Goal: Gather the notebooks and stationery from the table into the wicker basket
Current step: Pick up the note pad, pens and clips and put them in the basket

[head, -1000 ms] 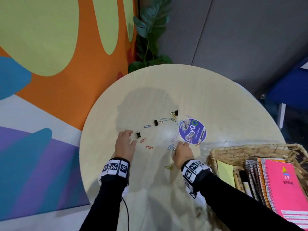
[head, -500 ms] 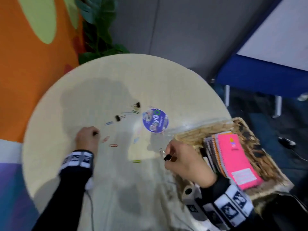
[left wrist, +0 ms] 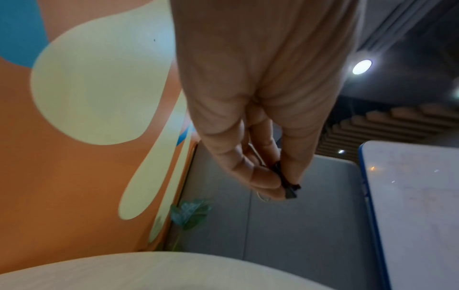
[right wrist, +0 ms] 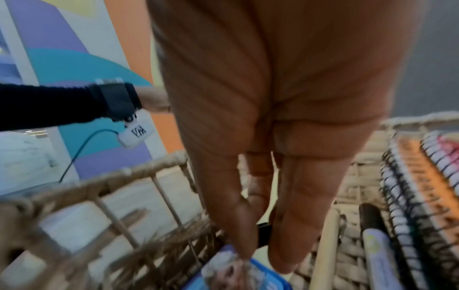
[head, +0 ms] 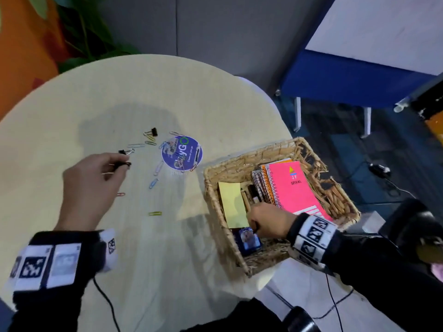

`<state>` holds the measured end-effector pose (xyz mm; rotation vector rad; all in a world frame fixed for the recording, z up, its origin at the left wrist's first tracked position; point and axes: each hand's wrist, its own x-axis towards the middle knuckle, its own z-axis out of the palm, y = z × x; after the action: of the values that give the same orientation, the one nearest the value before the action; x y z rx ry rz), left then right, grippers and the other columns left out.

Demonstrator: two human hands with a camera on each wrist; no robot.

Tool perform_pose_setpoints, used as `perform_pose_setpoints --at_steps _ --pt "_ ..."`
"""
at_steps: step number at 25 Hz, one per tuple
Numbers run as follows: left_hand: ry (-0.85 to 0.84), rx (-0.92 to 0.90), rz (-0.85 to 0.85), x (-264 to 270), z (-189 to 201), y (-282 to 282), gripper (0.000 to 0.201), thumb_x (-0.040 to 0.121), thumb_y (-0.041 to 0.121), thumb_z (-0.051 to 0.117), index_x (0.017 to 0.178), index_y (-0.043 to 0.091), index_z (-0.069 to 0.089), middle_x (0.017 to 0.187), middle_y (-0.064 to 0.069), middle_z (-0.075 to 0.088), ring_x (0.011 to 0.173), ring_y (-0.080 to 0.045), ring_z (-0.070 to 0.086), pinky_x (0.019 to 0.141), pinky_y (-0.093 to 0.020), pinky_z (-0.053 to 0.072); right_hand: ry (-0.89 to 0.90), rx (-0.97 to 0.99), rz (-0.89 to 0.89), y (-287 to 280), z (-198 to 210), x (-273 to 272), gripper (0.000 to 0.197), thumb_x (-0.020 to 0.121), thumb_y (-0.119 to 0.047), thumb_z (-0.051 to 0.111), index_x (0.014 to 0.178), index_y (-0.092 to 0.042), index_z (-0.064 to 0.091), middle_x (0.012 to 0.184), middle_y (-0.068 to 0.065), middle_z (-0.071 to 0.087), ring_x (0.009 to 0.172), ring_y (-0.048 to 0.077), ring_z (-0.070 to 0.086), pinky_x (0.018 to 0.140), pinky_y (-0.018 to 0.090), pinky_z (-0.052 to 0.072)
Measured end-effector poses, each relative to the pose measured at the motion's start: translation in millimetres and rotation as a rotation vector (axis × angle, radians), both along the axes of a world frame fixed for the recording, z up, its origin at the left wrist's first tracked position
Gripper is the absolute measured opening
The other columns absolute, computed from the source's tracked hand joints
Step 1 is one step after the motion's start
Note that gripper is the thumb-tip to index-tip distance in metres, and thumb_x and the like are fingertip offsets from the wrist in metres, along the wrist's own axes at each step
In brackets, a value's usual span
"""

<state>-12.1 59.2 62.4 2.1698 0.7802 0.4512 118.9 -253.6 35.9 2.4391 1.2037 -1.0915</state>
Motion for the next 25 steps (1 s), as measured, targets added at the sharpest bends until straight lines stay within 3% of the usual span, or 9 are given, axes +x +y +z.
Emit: perform_pose_setpoints --at_steps 7,9,11,12,14,16,19,23,25 --pt "0.063 -0.073 -0.333 -13 29 -126 0.024 0.084 0.003 0.064 0.101 0.016 0.073 0.094 0.008 0.067 0.078 0.017 0.060 0.068 0.007 0.042 -0.044 -0.141 0.078 31 -20 19 0.017 0.085 0.003 0.055 0.100 0.006 0.062 0.109 0.020 0.062 0.099 0.033 0.064 0.074 0.032 0.050" --pt "0.127 -0.063 -0.421 -6 27 -150 0.026 0.087 0.008 0.060 0.107 0.019 0.072 0.100 0.010 0.066 0.080 0.010 0.061 0.072 0.004 0.043 -0.022 -0.225 0.114 35 -23 22 0.004 0.083 0.004 0.057 0.083 0.005 0.061 0.088 0.014 0.062 0.079 0.028 0.064 0.059 0.028 0.046" --pt "0.196 -0.034 -0.493 7 24 -171 0.028 0.089 0.011 0.055 0.113 0.018 0.069 0.108 0.006 0.066 0.092 -0.002 0.062 0.083 -0.008 0.047 -0.004 -0.275 0.101 36 -20 27 0.020 0.082 0.001 0.060 0.064 -0.001 0.052 0.067 0.009 0.052 0.062 0.023 0.055 0.051 0.027 0.043" --pt "0.242 -0.007 -0.525 15 21 -182 0.030 0.090 0.012 0.052 0.116 0.017 0.067 0.111 0.004 0.065 0.099 -0.008 0.061 0.089 -0.017 0.048 -0.011 -0.248 0.071 33 -13 29 0.016 0.081 -0.002 0.062 0.067 0.001 0.055 0.068 0.010 0.054 0.065 0.025 0.056 0.054 0.029 0.044" --pt "0.359 0.089 -0.599 35 12 -201 0.032 0.091 0.012 0.047 0.118 0.015 0.064 0.113 -0.001 0.064 0.107 -0.016 0.059 0.095 -0.029 0.048 -0.041 -0.072 -0.017 19 3 37 0.015 0.080 -0.009 0.064 0.089 0.002 0.065 0.088 0.015 0.066 0.082 0.028 0.063 0.065 0.030 0.047" --pt "0.527 0.193 -0.692 55 1 -220 0.028 0.089 0.010 0.048 0.110 0.009 0.066 0.106 -0.007 0.065 0.104 -0.024 0.060 0.089 -0.038 0.052 -0.051 0.149 -0.109 -6 24 43 0.021 0.080 -0.016 0.065 0.098 -0.004 0.066 0.100 0.011 0.069 0.088 0.025 0.062 0.071 0.031 0.047" --pt "0.892 0.365 -0.825 75 -3 -243 0.013 0.088 0.015 0.058 0.093 0.004 0.063 0.097 -0.012 0.062 0.095 -0.027 0.054 0.077 -0.039 0.045 -0.030 0.417 -0.265 -50 51 42 0.014 0.079 -0.019 0.068 0.092 -0.012 0.066 0.093 0.004 0.069 0.087 0.022 0.064 0.075 0.033 0.049" --pt "1.104 0.415 -0.931 86 -20 -250 0.008 0.092 0.012 0.053 0.085 0.008 0.053 0.069 -0.005 0.041 0.090 -0.030 0.046 0.098 -0.047 0.034 0.038 0.489 -0.363 -95 52 37 0.020 0.079 -0.024 0.072 0.098 -0.021 0.067 0.094 -0.007 0.069 0.078 0.005 0.066 0.064 0.012 0.046" --pt "1.133 0.397 -0.961 86 -26 -247 0.011 0.093 0.012 0.053 0.083 0.006 0.053 0.064 -0.005 0.040 0.076 -0.028 0.049 0.090 -0.046 0.037 0.051 0.526 -0.391 -106 43 36 0.017 0.078 -0.025 0.073 0.092 -0.030 0.065 0.095 -0.009 0.071 0.073 -0.003 0.067 0.059 0.004 0.046"
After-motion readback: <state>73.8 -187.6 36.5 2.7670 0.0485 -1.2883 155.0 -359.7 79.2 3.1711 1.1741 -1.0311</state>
